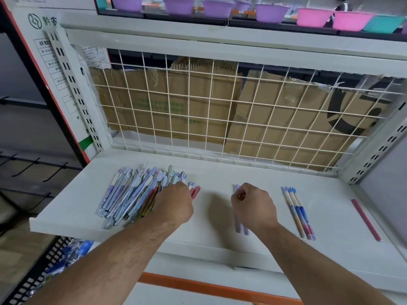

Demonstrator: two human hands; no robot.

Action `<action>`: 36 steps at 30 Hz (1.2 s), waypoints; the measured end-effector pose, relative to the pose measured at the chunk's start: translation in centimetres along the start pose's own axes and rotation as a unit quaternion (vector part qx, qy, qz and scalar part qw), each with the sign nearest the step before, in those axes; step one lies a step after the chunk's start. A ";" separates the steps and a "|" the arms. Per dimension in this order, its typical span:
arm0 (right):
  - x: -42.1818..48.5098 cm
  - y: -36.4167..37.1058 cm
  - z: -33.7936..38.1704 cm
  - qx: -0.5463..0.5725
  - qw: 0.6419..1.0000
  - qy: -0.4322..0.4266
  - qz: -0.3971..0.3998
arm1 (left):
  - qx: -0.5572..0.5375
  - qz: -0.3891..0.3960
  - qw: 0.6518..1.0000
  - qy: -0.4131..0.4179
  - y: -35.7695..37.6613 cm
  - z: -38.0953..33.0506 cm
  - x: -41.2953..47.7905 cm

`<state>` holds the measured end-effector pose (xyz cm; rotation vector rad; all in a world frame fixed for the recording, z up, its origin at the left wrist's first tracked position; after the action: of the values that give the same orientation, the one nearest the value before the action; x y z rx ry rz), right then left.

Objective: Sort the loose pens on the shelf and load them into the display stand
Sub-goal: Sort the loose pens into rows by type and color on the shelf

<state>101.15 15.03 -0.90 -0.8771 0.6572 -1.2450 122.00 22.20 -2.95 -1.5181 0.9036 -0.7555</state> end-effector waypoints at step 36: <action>-1.1 1.5 -1.0 0.187 0.977 -0.004 0.106 | -0.455 0.203 0.863 -0.085 3.8 -6.7 0.2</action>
<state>100.88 16.06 -2.75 -0.4856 0.4751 -1.1228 115.84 18.55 -5.79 -2.0422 1.4952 0.1833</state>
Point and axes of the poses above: each hand's wrist, its own x-axis towards the middle knuckle, its own y-axis out of the palm, z = x × y, the point moved 10 cm from there along x, towards the middle knuckle, and after that the axes turned 4 degrees about -z, right-handed, at the moved point
